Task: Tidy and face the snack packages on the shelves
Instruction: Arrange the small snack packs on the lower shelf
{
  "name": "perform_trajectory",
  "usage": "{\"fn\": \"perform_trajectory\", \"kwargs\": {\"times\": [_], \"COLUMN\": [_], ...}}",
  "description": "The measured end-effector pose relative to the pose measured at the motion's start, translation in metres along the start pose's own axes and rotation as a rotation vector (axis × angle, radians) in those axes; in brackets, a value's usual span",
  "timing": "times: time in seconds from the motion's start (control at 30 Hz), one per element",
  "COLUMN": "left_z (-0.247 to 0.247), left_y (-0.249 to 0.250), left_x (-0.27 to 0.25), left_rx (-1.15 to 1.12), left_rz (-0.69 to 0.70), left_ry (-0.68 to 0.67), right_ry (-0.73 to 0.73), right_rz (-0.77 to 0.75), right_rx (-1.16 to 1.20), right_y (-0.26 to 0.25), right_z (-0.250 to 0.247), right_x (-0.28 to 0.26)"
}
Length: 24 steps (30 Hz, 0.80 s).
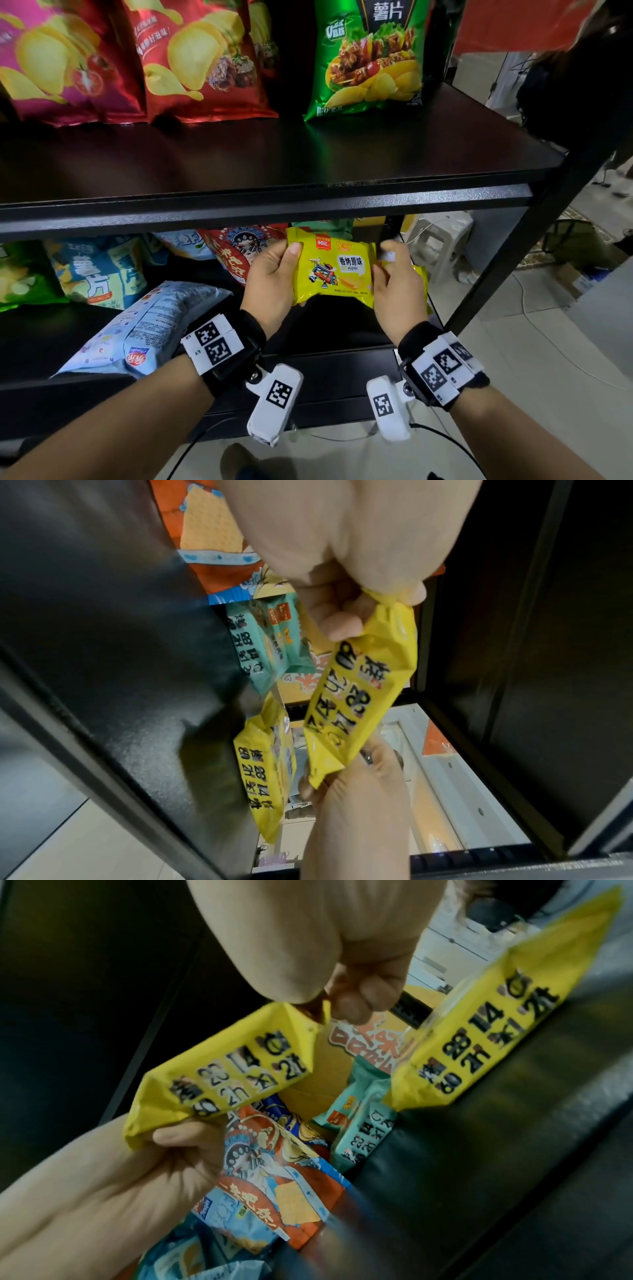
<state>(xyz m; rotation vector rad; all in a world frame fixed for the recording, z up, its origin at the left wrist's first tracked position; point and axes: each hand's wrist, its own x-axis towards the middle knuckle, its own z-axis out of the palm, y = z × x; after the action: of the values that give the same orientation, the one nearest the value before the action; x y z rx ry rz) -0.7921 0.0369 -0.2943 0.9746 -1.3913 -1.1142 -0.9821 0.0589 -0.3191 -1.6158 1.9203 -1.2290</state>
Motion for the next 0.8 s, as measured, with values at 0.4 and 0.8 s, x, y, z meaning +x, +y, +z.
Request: {"fn": "perform_trajectory", "kwargs": {"times": [0.4,0.8], "left_z": [0.026,-0.010], "left_y": [0.041,0.022], "left_x": [-0.005,0.006], "left_rx": [0.534,0.310], "left_rz": [0.287,-0.066], "left_ry": [-0.391,0.080], "right_ry": [-0.552,-0.491], "right_rz": [0.455,0.742], "right_rx": [1.189,1.204], "right_y": [-0.050,-0.027], "right_z": [-0.009,-0.021], "right_x": [-0.009,0.003]}}
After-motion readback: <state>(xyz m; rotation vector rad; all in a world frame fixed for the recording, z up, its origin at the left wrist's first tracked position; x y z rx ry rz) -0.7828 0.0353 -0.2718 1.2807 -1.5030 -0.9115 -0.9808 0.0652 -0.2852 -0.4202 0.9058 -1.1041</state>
